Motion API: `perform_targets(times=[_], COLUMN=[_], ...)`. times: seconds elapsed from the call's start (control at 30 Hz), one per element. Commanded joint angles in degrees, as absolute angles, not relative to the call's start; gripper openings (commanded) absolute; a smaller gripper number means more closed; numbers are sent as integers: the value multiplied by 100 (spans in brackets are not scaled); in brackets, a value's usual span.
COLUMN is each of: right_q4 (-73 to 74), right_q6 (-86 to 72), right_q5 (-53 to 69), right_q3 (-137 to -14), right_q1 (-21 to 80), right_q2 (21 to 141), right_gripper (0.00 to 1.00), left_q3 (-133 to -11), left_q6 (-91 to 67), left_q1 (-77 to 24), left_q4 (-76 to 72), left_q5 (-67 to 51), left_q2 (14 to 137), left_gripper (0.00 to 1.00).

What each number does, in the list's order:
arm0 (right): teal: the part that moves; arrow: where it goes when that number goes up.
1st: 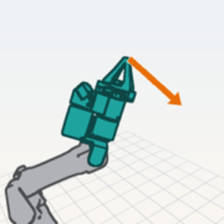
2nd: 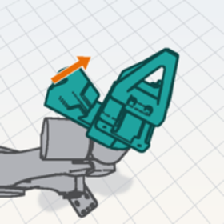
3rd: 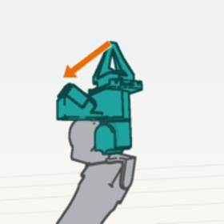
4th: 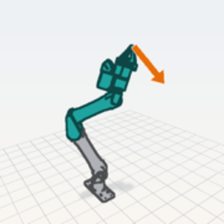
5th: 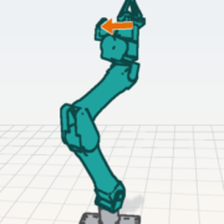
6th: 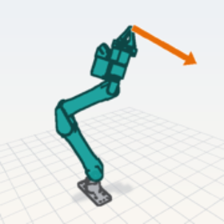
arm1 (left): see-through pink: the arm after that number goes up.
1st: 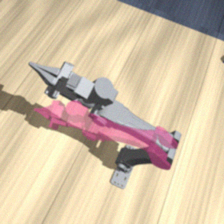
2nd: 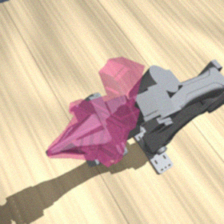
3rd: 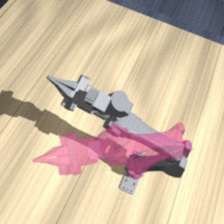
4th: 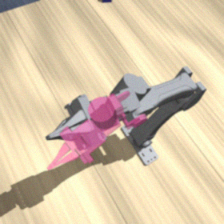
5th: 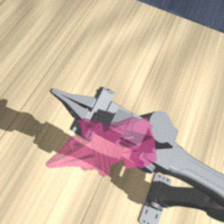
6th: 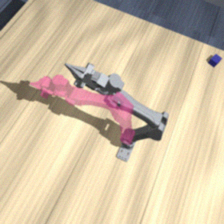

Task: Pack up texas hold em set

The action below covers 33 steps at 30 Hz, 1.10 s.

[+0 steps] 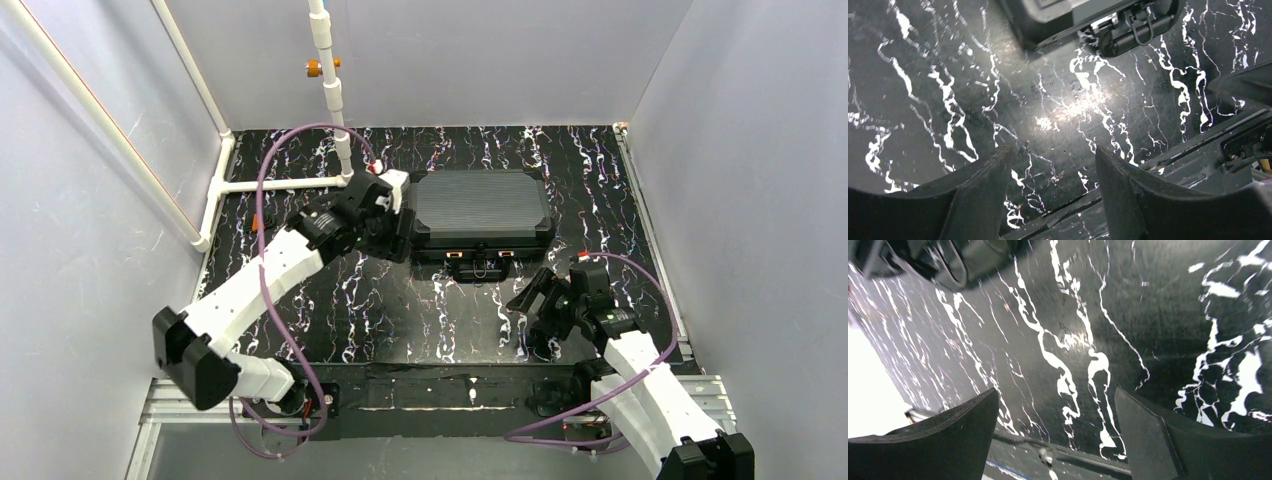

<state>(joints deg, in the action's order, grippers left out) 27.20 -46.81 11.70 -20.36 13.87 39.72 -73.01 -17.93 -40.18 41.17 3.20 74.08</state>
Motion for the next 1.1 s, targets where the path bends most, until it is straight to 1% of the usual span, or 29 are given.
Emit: perform_targets(times=[0.0, 0.13, 0.23, 0.3, 0.43, 0.5, 0.53, 0.57, 0.8, 0.9, 1.07], right_q4=[2605, 2138, 1851, 1698, 1479, 1437, 1421, 1408, 1575, 1545, 1407], right_q6=[-4508, -4595, -4618, -4639, -4677, -4699, -4720, -4732, -4826, -4963, -5120], right_q5=[1759, 1921, 1696, 1574, 1446, 1340, 1297, 1252, 848, 617, 341], right_q3=[-1771, -1528, -1504, -1506, -1400, -1320, -1274, -1229, -1146, -1065, -1048], right_q1=[1566, 1931, 2383, 2595, 2693, 2690, 2689, 2689, 2689, 2689, 2689], right_q2=[3951, 4248, 4578, 4733, 4723, 4618, 4538, 4472, 4010, 3808, 3588], right_gripper=[93, 93, 94, 94, 93, 93, 93, 93, 91, 88, 77], left_q3=[-8019, -8633, -9027, -9216, -9365, -9375, -9363, -9349, -9294, -9415, -9843], left_q6=[-1535, -1330, -1175, -1123, -1165, -1216, -1240, -1260, -1411, -1494, -1610], left_q1=[-3979, -3981, -3973, -3965, -3964, -3963, -3964, -3959, -3964, -3964, -3972], left_q4=[4031, 4187, 4341, 4363, 4359, 4315, 4275, 4220, 3891, 3770, 3683], left_q5=[-227, -351, -376, -494, -849, -952, -996, -1035, -1398, -1512, -1696], left_q2=[7945, 8648, 9058, 9260, 9628, 9777, 9844, 9909, 10252, 10416, 10692], left_gripper=[55, 45, 40, 34, 18, 5, 1, 0, 0, 0, 0])
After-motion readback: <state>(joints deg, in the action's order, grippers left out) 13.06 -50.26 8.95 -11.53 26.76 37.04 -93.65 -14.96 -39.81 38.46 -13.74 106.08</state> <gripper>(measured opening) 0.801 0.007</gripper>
